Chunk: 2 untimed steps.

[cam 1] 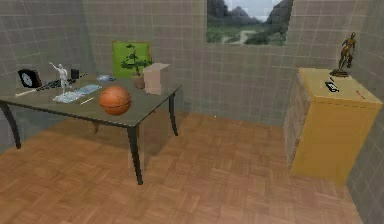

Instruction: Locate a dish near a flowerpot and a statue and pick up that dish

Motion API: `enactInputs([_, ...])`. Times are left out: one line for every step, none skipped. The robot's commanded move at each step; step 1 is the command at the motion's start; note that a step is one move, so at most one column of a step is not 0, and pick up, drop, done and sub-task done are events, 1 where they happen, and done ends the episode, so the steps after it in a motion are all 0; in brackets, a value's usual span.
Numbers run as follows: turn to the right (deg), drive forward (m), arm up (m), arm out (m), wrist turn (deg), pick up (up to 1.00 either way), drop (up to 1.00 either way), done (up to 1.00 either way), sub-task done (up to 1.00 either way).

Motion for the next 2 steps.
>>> enactInputs([9.0,0.00,0.00,0.00,0.0,0.00,0.00,0.00,0.00])
enactInputs([0.0,0.30,0.00,0.00,0.0,0.00,0.00,0.00,0.00])
